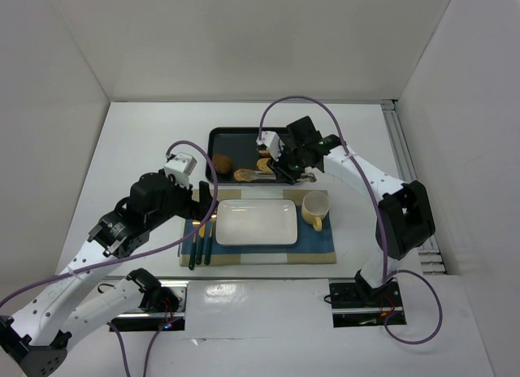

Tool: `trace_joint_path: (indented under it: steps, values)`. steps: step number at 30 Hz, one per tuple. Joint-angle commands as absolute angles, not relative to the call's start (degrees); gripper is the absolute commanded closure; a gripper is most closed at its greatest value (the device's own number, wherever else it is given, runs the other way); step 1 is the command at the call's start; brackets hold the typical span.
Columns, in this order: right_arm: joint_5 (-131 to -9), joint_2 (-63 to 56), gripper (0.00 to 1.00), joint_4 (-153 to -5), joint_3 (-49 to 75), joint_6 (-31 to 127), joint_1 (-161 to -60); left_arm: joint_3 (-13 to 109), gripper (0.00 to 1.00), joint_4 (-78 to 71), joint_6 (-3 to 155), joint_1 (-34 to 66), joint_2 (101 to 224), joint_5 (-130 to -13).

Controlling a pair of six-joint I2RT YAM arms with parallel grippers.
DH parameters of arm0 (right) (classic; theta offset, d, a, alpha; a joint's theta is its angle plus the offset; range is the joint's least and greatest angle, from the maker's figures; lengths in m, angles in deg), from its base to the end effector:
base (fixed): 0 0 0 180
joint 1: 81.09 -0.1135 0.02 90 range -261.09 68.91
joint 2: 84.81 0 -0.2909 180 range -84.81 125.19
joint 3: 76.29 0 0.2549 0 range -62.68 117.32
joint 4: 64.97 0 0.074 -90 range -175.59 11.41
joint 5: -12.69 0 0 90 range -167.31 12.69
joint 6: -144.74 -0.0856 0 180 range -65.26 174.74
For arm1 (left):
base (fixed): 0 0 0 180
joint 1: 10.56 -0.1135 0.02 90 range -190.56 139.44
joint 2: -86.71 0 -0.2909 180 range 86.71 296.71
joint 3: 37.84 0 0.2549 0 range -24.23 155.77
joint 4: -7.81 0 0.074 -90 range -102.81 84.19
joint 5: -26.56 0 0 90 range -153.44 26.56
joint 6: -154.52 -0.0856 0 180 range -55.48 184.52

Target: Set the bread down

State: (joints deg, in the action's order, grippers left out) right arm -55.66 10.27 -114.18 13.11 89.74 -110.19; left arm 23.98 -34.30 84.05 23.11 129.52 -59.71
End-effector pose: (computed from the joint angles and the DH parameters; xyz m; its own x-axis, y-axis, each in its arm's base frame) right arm 0.3234 0.2162 0.2524 -0.2199 -0.7325 -0.6442 -0.9321 0.3525 -0.0827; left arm 0.1647 -0.1030 0.3317 -0.4760 -0.0837 -0.8754 0.3653 0.8867 -0.2834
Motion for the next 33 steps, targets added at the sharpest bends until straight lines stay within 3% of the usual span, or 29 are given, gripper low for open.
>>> trace_joint_path:
  steps: [1, 11, 22, 25, 27, 28, 33]
  values:
    - [-54.2, 7.7, 0.78, -114.4, 14.1, 89.5, -110.8, 24.1, 0.0, -32.8, 83.6, 22.9, 129.2, -59.7]
    - [-48.6, -2.4, 0.84, -120.1, 11.5, 91.5, -110.8, 24.1, 0.0, -32.8, 83.6, 22.9, 129.2, -59.2]
    - [-48.6, -9.4, 0.84, -129.9, -3.0, 95.5, -113.7, 24.1, 0.0, -32.8, 83.6, 22.9, 129.2, -59.2]
    - [-49.3, -10.6, 0.74, -130.4, -4.5, 95.5, -113.7, 24.1, 0.0, -32.8, 83.6, 22.9, 129.7, -59.2]
    - [-49.3, -11.3, 0.5, -129.9, -5.0, 95.5, -113.7, 24.1, 0.0, -32.8, 83.6, 22.9, 129.7, -59.2]
    - [-49.3, -11.3, 0.45, -129.9, -5.0, 95.5, -113.7, 24.1, 0.0, -32.8, 83.6, 22.9, 129.7, -59.2]
    - [-49.3, -13.7, 0.41, -129.2, -4.0, 95.5, -113.7, 24.1, 0.0, -32.8, 83.6, 22.9, 129.7, -59.2]
